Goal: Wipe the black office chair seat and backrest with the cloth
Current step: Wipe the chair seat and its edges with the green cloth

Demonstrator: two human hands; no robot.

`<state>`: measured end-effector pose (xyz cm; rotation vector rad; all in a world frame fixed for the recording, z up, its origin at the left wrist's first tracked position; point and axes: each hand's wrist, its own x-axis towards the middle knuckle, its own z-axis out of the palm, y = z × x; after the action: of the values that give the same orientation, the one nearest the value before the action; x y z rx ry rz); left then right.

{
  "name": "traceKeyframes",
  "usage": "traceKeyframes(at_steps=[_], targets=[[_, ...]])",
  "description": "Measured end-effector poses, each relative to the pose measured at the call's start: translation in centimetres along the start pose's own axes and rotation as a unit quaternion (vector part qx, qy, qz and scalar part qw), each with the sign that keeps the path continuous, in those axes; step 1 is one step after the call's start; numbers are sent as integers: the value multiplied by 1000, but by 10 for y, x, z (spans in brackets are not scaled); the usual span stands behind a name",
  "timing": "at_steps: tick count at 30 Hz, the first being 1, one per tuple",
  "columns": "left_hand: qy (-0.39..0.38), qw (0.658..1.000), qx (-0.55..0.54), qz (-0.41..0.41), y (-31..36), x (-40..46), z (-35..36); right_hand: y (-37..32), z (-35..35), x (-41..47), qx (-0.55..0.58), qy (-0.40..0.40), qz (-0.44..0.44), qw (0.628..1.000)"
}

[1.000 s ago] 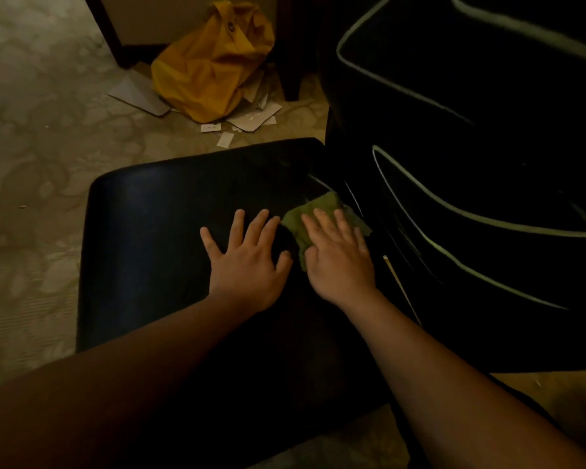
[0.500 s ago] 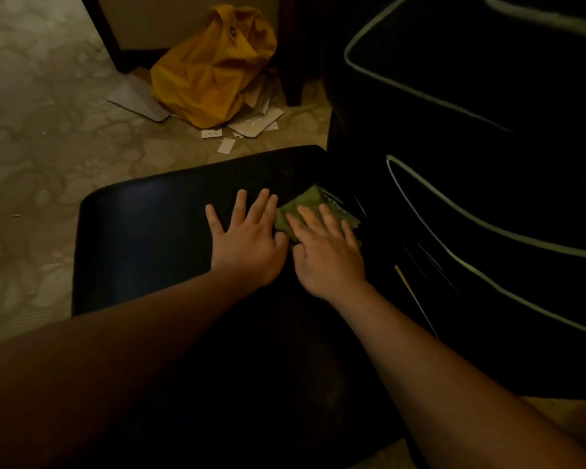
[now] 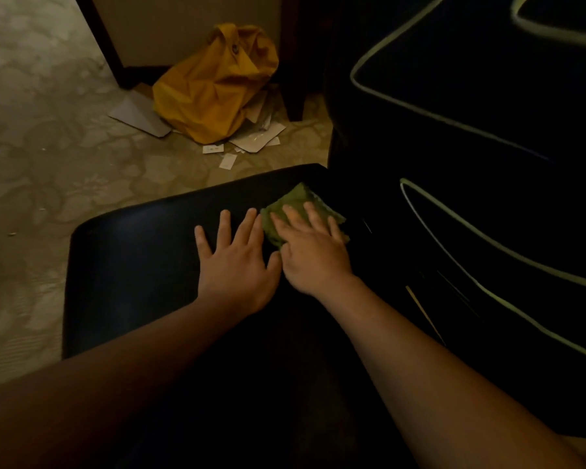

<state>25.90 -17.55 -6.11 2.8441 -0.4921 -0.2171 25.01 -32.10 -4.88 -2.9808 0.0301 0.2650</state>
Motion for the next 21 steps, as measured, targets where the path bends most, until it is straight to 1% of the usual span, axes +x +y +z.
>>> traceKeyframes(at_steps=[2,3,4,7,8,9,10,11,12,13,14,15,17,19,21], targets=[[3,1000,-7,-4,-2,0,0,6,-1,15,16,-6,-12,1000],[2,1000,-6,-7,-3,0,0,12,-2,23,18,-3,0,1000],[-1,1000,-5,-9,-4,-1,0,16,-3,31,17,1,26,1000],[0,1000,-4,-6,-2,0,1,24,-10,53,30,6,144,989],[1,1000,-5,-8,-2,0,2,21,-12,58,28,1,169,985],[1,1000,-6,-8,-3,1,2,16,-14,61,21,-9,166,986],[2,1000,-7,-8,-2,1,2,9,-16,64,13,-21,126,992],[5,1000,-9,-7,-1,0,3,2,-17,64,9,-34,61,998],[9,1000,-12,-8,-1,0,3,-6,-17,65,8,-46,-6,999],[13,1000,-15,-10,-2,0,3,-11,-16,66,9,-56,-51,997],[15,1000,-16,-12,-2,-1,3,-12,-15,68,10,-58,-69,996],[16,1000,-16,-13,-3,0,4,-9,-15,73,9,-51,-68,996],[13,1000,-16,-11,-4,0,4,1,-14,84,-3,-27,-27,999],[11,1000,-19,-9,-4,0,4,16,-17,94,3,-13,50,999],[7,1000,-20,-5,-3,1,2,28,-22,103,32,-12,125,992]])
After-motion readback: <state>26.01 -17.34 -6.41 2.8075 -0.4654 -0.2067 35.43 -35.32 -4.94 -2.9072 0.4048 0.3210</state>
